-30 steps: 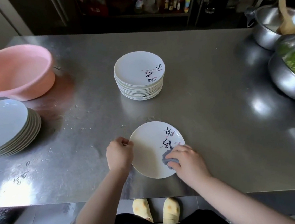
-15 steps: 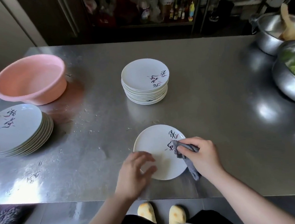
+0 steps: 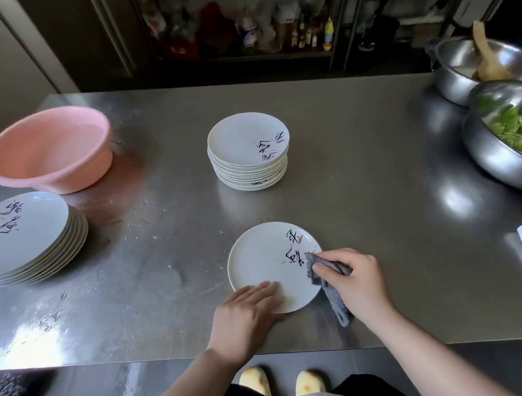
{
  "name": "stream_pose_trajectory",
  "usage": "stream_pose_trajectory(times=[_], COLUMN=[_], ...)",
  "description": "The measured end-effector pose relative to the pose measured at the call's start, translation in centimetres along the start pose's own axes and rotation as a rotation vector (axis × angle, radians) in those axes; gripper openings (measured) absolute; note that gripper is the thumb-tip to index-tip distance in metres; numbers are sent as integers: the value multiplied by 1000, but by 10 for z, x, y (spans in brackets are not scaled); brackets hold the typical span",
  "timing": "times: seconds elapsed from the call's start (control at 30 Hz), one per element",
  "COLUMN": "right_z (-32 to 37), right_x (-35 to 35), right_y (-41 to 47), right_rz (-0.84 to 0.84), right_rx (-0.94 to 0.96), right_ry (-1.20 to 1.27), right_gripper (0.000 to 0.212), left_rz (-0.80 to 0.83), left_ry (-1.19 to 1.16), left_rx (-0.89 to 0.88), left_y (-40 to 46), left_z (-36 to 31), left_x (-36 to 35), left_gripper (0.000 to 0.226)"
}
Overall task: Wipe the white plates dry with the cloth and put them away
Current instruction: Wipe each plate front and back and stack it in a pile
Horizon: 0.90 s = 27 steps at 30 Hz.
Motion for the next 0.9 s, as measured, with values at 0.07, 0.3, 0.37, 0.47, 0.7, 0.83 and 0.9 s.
stream_pose_trajectory(times=[0.07, 0.3, 0.37, 0.47, 0.7, 0.83, 0.9], right_z=[5, 45, 62, 86, 127, 152, 164], right_x=[7, 21, 20, 20, 15, 4, -5], right_y=[1, 5, 9, 14, 22, 29, 28], right_rz=[-38, -107, -98, -102, -92, -206, -184], right_rx=[20, 152, 197, 264, 494, 647, 782], right_ry=[14, 131, 163, 221, -34, -262, -344], right_gripper=[18, 40, 39, 31, 29, 24, 22], left_rz=[-79, -346, -434, -541, -460, -501, -543], left_ry=[27, -25, -318, -899, -1505, -1513, -1502], left_rx=[7, 444, 642, 837, 764, 676, 659], left_y=[0, 33, 45, 53, 57, 64, 69], left_z=[2, 0, 5, 10, -9, -23, -29], left_x=[4, 57, 71, 90, 113, 122, 126], left_gripper=[18, 27, 30, 32, 46, 41, 38])
Point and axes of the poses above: each hand's wrist, its own y-axis towards the middle knuckle, its own x-axis out of the back of the hand, z = x × y, the point moved 1 cm from there along y, towards the middle knuckle, and after that the axes turned 5 degrees about z, right-handed, at the moved point
